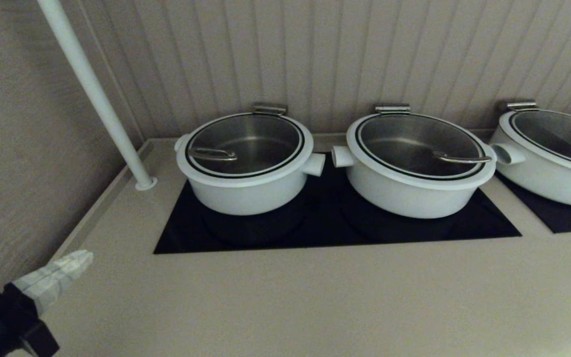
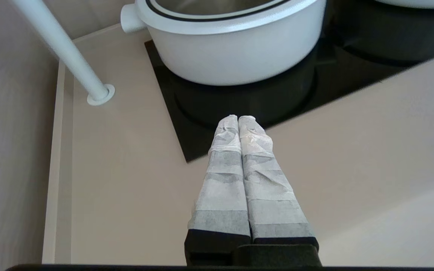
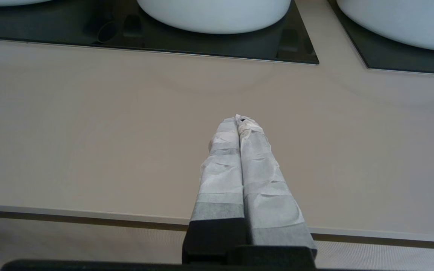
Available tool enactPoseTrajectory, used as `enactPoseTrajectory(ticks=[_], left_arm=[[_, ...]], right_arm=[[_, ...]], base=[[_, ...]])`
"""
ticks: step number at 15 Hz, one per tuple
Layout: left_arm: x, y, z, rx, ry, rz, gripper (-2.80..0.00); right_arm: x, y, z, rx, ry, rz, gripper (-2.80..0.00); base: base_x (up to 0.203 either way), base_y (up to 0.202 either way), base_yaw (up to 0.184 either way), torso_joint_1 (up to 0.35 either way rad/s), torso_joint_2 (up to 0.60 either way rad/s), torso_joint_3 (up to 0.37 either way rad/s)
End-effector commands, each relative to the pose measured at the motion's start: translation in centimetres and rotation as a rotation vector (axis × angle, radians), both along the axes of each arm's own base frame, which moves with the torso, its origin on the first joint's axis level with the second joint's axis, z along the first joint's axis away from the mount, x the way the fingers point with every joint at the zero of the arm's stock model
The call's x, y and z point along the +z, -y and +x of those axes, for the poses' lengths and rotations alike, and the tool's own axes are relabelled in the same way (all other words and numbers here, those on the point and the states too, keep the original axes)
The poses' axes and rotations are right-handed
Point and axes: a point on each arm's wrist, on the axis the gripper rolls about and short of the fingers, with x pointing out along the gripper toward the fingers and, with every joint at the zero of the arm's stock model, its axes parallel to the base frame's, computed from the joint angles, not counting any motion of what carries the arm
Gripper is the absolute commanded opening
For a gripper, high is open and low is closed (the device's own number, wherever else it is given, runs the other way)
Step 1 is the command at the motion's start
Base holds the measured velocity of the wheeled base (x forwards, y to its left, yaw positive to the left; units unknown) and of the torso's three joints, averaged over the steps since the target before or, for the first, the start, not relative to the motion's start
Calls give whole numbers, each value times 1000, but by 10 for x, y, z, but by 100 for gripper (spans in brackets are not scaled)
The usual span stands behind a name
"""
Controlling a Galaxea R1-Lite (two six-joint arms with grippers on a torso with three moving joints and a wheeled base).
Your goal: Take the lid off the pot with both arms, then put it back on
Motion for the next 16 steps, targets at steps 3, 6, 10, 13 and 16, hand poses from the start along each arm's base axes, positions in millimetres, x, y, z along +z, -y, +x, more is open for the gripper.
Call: enactPoseTrajectory(ticks=[3,6,10,13,16], left_arm=[[0,-3,-37,0,61,-12,-280],[-9,-5,-65,2,53,-13,-280],[-29,-9,-94,34,0,-7,-280],[-39,-9,-93,72,-29,-1,-280],[-49,-10,-98,126,-14,-2,-280]], right_arm=[[0,0,0,1,0,-1,-280],[0,0,0,1,0,-1,-280],[0,0,0,1,0,-1,-280],[0,0,0,1,0,-1,-280],[0,0,0,1,0,-1,-280]], base=[[0,0,0,0,0,0],[0,0,0,0,0,0],[0,0,0,0,0,0],[0,0,0,0,0,0],[0,0,0,0,0,0]])
